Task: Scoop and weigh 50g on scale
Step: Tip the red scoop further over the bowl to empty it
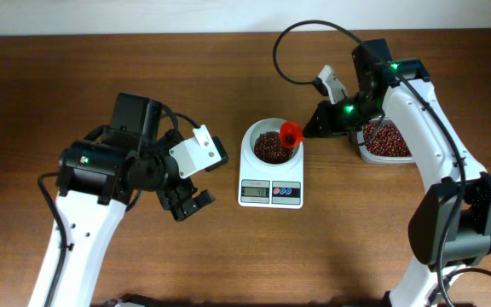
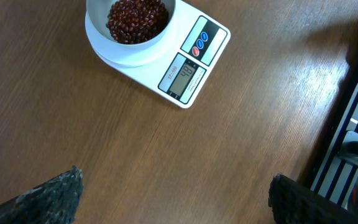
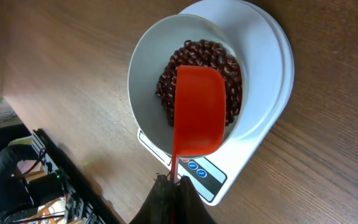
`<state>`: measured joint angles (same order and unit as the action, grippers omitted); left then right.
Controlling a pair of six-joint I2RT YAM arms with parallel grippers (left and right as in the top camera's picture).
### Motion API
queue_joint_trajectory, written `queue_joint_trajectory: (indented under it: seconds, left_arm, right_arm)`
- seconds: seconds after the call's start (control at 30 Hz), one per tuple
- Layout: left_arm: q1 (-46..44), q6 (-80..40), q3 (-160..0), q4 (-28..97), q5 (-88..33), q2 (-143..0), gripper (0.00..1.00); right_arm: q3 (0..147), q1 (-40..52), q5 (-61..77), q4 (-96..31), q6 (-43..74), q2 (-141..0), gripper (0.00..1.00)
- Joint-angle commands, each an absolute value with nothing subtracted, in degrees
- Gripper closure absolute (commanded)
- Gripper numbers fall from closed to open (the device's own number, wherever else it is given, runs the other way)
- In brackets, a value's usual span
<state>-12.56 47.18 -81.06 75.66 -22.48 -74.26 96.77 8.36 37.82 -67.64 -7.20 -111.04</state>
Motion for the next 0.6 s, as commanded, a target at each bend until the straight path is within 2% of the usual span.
queue_joint_trajectory:
  seconds: [0.0, 0.57]
  left_arm:
    - [-12.32, 47.66, -80.66, 75.72, -22.68, -73.36, 0.01]
    - [-12.32, 47.66, -80.66, 75.72, -22.68, -73.36, 0.01]
  right_arm:
    - [97.82, 8.62, 36.82, -67.57, -6.17, -111.22, 0.96]
    - [97.84, 8.58, 40.51, -65.95, -6.15, -111.22, 0.96]
